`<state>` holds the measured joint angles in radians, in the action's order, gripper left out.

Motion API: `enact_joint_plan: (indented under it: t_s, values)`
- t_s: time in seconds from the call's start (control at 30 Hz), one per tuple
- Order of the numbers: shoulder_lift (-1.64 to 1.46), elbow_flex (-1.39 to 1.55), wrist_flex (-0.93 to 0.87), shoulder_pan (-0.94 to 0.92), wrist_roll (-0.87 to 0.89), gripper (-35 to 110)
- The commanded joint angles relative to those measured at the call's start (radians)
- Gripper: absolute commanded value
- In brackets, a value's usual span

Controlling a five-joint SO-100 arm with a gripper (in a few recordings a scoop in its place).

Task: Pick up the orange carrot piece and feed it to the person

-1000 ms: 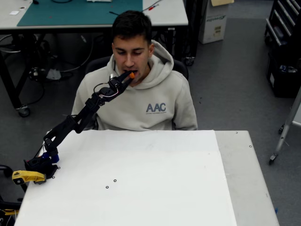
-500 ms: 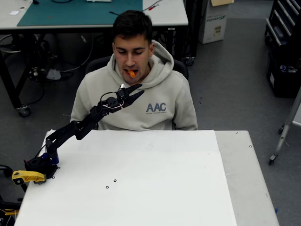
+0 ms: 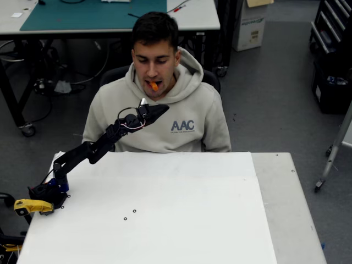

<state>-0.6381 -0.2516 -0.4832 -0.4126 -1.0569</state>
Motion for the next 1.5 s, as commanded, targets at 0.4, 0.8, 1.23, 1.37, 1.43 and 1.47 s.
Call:
enact_joint_plan:
  t_s: [0.4,0.8,1.23,1.37,1.43,1.47]
  values:
    - [-0.072,-0.071,-0.282,-0.018,0.472,-1]
    - [-0.377,0.222,-0.687,-0.002,0.818,-1]
    - [-0.853,1.014,-0.738,0.046,0.956,-1]
    - [-0.994,1.258,-0.738,0.055,0.98,-1]
    - [-1.062,1.379,-0.738,0.061,0.992,-1]
    - [-1.097,1.443,-0.738,0.064,0.999,-1]
